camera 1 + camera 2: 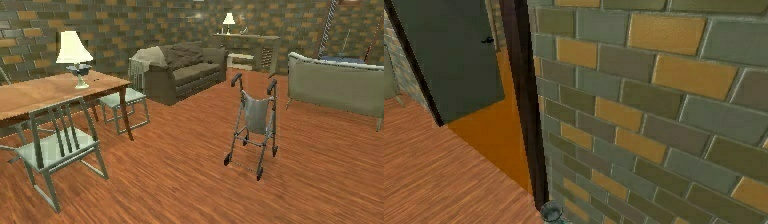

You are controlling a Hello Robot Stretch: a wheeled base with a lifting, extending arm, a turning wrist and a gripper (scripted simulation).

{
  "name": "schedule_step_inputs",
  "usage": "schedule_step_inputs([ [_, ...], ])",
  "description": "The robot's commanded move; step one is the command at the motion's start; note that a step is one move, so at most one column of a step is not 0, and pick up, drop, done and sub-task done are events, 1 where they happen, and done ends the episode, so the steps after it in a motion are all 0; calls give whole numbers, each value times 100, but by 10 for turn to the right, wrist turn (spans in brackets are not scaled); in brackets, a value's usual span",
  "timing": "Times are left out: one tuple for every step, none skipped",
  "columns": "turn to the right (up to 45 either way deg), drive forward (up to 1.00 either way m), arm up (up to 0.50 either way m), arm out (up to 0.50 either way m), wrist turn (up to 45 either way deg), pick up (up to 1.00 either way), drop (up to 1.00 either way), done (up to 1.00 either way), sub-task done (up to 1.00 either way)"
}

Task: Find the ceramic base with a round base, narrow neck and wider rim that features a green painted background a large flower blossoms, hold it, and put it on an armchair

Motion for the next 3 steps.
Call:
schedule_step_inputs([
  [0,0,0,0,0,100,0,0,0],
  [0,0,10,0,0,0,0,0,0],
  [0,0,50,0,0,0,0,0,0],
])
